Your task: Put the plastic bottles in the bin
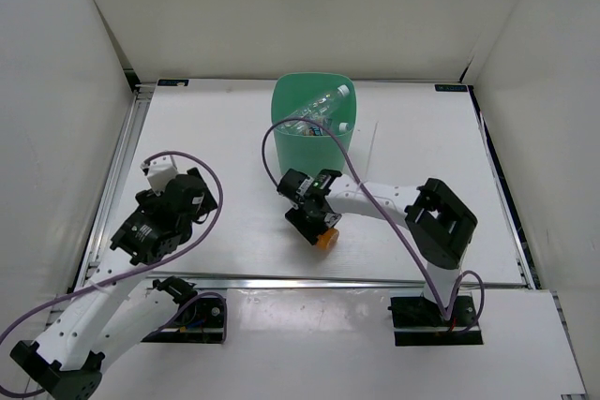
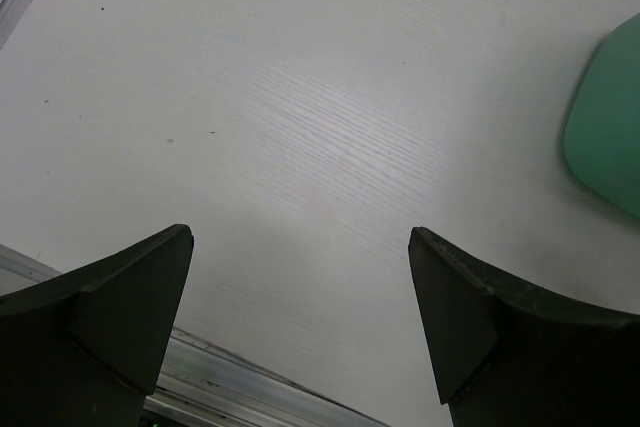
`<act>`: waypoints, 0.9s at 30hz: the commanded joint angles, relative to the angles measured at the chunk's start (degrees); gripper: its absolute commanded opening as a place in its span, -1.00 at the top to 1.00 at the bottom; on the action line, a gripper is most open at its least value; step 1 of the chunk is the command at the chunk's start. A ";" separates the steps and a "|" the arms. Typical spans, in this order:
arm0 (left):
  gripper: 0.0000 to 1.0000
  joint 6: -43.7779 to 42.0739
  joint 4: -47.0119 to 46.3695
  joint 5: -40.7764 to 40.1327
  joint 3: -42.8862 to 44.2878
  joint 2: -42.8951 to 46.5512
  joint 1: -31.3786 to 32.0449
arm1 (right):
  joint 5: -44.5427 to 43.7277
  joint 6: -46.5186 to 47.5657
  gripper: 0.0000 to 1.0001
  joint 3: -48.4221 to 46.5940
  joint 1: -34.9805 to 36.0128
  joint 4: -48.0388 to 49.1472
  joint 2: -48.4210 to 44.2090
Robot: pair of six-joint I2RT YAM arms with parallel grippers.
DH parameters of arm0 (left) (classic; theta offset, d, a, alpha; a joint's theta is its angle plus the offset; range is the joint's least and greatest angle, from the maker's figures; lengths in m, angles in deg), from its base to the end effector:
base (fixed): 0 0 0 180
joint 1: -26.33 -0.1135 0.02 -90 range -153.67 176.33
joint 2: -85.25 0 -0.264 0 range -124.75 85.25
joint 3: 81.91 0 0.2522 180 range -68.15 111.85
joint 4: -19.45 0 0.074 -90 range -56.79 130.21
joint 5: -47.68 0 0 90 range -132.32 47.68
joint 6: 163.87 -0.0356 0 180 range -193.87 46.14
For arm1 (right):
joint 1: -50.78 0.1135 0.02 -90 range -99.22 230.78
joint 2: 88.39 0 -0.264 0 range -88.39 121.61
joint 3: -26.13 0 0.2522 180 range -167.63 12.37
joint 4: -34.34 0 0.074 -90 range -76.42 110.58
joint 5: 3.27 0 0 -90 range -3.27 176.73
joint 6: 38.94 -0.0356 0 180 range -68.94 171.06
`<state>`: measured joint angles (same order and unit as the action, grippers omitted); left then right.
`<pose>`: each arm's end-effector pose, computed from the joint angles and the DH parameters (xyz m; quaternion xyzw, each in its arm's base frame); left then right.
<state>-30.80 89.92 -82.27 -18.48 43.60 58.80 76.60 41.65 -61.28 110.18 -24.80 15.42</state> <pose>0.1167 -0.0472 0.3064 -0.2012 0.8645 0.0496 0.4578 0.1847 0.3000 0.1931 -0.4075 0.9003 -0.0014 0.1529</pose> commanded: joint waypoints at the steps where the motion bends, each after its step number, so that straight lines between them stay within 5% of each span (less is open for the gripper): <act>1: -1.00 0.26 0.68 -1.45 2.71 -1.15 -0.12 | 2.74 -1.92 -0.16 -1.41 -1.21 -0.14 0.78; 6: -1.00 -0.35 -0.02 -2.68 3.24 -3.08 -0.12 | 0.73 -2.46 0.20 -8.16 -1.21 -5.75 -0.97; 16: -1.00 -0.35 -2.30 -2.86 1.66 -4.93 -0.12 | -15.70 -2.36 0.13 -50.16 -5.07 -13.41 -1.60; 24: -1.00 -0.97 -2.30 -3.38 2.19 -7.30 -0.12 | -6.85 -6.05 -0.20 -60.65 -18.25 -10.78 1.75; 27: -1.00 -0.97 -1.61 -3.39 2.80 -7.31 -0.12 | -4.12 -7.11 -0.63 -58.81 -20.37 -10.78 2.27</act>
<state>-31.39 88.41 -84.08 -17.15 36.10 58.80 68.01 36.14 -121.06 90.00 -35.16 16.26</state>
